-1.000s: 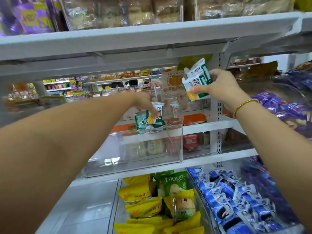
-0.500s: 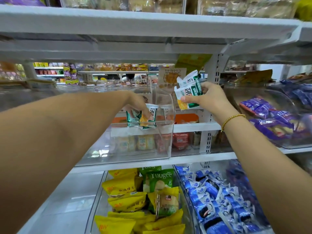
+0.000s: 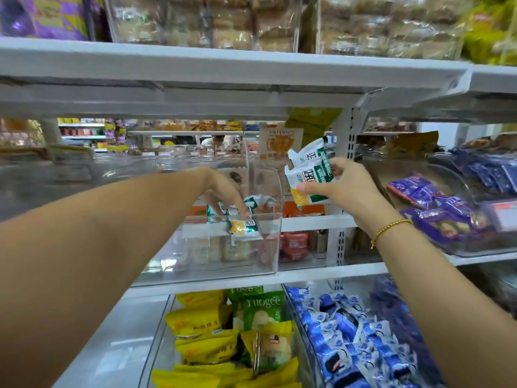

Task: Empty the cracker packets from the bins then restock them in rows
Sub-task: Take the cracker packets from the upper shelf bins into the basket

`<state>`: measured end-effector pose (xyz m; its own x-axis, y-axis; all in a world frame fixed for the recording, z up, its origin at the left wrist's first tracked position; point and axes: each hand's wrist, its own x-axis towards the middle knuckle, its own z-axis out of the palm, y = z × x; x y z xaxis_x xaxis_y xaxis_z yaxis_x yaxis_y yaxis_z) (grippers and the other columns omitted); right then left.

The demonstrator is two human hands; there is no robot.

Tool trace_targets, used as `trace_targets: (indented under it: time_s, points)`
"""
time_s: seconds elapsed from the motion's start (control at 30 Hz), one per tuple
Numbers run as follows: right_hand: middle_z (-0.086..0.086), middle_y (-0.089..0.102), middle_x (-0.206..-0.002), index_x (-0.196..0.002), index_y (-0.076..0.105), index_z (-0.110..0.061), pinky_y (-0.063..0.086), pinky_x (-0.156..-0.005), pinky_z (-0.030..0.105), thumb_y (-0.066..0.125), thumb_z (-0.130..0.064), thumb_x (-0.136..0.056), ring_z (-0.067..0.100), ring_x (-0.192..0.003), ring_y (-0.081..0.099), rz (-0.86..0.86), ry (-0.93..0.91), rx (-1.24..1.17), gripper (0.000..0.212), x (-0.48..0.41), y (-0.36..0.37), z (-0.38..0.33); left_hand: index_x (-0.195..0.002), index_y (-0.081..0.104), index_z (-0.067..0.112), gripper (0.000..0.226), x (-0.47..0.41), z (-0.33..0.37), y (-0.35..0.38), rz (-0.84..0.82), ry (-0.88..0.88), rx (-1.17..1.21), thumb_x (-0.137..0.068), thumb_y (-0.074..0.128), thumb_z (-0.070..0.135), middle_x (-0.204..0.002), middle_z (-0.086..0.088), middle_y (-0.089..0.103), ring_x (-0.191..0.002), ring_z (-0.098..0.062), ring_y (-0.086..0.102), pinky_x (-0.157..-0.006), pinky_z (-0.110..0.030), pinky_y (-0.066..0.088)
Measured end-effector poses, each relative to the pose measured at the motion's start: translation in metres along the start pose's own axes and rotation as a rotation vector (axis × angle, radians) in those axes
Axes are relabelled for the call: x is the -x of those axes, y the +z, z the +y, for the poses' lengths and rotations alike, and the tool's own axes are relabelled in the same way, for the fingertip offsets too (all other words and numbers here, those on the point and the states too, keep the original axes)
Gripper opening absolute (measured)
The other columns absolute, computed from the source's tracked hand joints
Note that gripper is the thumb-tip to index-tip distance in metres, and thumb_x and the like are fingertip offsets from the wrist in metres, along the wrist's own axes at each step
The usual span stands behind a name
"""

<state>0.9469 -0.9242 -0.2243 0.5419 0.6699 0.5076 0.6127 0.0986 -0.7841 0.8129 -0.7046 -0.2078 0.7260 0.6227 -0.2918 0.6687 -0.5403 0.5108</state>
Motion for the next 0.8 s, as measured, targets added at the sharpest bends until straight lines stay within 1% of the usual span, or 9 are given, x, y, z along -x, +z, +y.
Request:
trace_targets:
  time_s: [0.1,0.13,0.2,0.27,0.37,0.47,0.63,0.73,0.8]
  points:
    - [-0.014,0.060,-0.094,-0.115,0.061,-0.017,0.039,-0.050,0.008,0.083,-0.027,-0.071,-0.007,-0.079,0.053,-0.009,-0.004,0.013,0.050,0.000,0.003,0.000,-0.143,0.035,0.012,0.064,0.006,0.007,0.002,-0.142,-0.041,-0.038,-0.087,0.065,0.015,-0.146,-0.011,0.041,-0.117,-0.027,0.054,-0.096,-0.038,0.048]
    - [-0.014,0.061,-0.094,-0.114,0.061,-0.017,0.039,-0.051,0.008,0.084,-0.027,-0.071,-0.007,-0.079,0.053,-0.008,-0.004,0.016,0.050,0.000,0.004,0.000,-0.141,0.038,0.009,0.060,0.008,0.010,0.004,-0.193,-0.057,-0.055,-0.087,0.063,0.016,-0.142,-0.013,0.046,-0.106,-0.025,0.060,-0.093,-0.037,0.050]
    - [-0.014,0.061,-0.092,-0.112,0.060,-0.017,0.040,-0.052,0.009,0.084,-0.027,-0.070,-0.006,-0.079,0.054,-0.013,-0.001,0.012,0.049,0.000,0.006,0.000,-0.143,0.034,0.007,0.068,0.011,0.014,0.005,-0.225,-0.072,-0.063,-0.084,0.066,0.017,-0.144,-0.015,0.043,-0.100,-0.026,0.063,-0.091,-0.039,0.052]
    - [-0.010,0.063,-0.097,-0.112,0.060,-0.016,0.042,-0.055,0.011,0.084,-0.026,-0.070,-0.005,-0.081,0.055,-0.019,0.014,-0.003,0.050,0.001,0.009,0.001,-0.146,0.029,0.008,0.080,0.015,0.019,0.005,-0.226,-0.073,-0.089,-0.078,0.070,0.016,-0.150,-0.014,0.035,-0.112,-0.032,0.058,-0.086,-0.038,0.055]
    - [-0.007,0.066,-0.101,-0.114,0.061,-0.015,0.042,-0.058,0.013,0.084,-0.025,-0.070,-0.002,-0.084,0.057,-0.022,0.037,-0.025,0.050,0.004,0.010,-0.002,-0.146,0.032,0.008,0.079,0.022,0.021,0.004,-0.224,-0.068,-0.125,-0.078,0.071,0.013,-0.151,-0.012,0.033,-0.129,-0.033,0.045,-0.081,-0.033,0.056]
    - [-0.012,0.064,-0.095,-0.114,0.062,-0.015,0.041,-0.053,0.008,0.083,-0.023,-0.071,-0.005,-0.080,0.057,-0.019,0.054,-0.057,0.048,0.010,0.005,-0.008,-0.142,0.038,0.007,0.085,0.033,0.018,0.001,-0.197,-0.076,-0.151,-0.068,0.078,0.019,-0.153,-0.008,0.031,-0.136,-0.028,0.036,-0.104,-0.038,0.043]
    - [-0.013,0.066,-0.093,-0.113,0.064,-0.014,0.043,-0.053,0.008,0.083,-0.021,-0.071,-0.003,-0.080,0.060,-0.012,0.062,-0.067,0.047,0.020,0.002,-0.021,-0.131,0.050,0.002,0.054,0.052,0.013,-0.004,-0.165,-0.098,-0.154,-0.081,0.069,0.011,-0.141,-0.009,0.048,-0.122,-0.027,0.052,-0.103,-0.038,0.044]
    - [-0.014,0.065,-0.090,-0.113,0.064,-0.014,0.043,-0.050,0.006,0.083,-0.020,-0.071,-0.003,-0.077,0.060,-0.017,0.059,-0.078,0.047,0.026,0.003,-0.029,-0.134,0.045,0.003,0.059,0.061,0.005,-0.002,-0.105,-0.100,-0.219,-0.082,0.070,0.016,-0.149,-0.010,0.037,-0.134,-0.028,0.037,-0.104,-0.037,0.041]
    - [-0.013,0.065,-0.090,-0.111,0.064,-0.015,0.044,-0.052,0.008,0.083,-0.020,-0.071,-0.002,-0.077,0.061,-0.003,0.050,-0.080,0.044,0.031,0.002,-0.034,-0.133,0.046,0.004,0.070,0.072,0.003,0.000,-0.081,-0.085,-0.213,-0.072,0.076,0.020,-0.149,-0.010,0.038,-0.136,-0.029,0.035,-0.110,-0.039,0.036]
